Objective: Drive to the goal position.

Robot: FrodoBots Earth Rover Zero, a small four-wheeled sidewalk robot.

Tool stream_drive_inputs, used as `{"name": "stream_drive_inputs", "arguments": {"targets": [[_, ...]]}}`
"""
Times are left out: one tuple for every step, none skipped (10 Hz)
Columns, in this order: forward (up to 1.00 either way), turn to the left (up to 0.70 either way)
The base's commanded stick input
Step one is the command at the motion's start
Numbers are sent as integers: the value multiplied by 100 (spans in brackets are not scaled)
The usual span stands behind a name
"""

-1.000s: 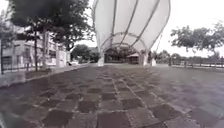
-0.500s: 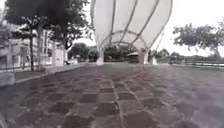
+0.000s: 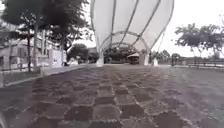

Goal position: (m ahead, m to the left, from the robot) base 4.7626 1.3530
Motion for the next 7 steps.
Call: {"name": "stream_drive_inputs", "arguments": {"targets": [[100,0],[100,0],[100,0],[100,0],[100,0],[100,0],[100,0]]}}
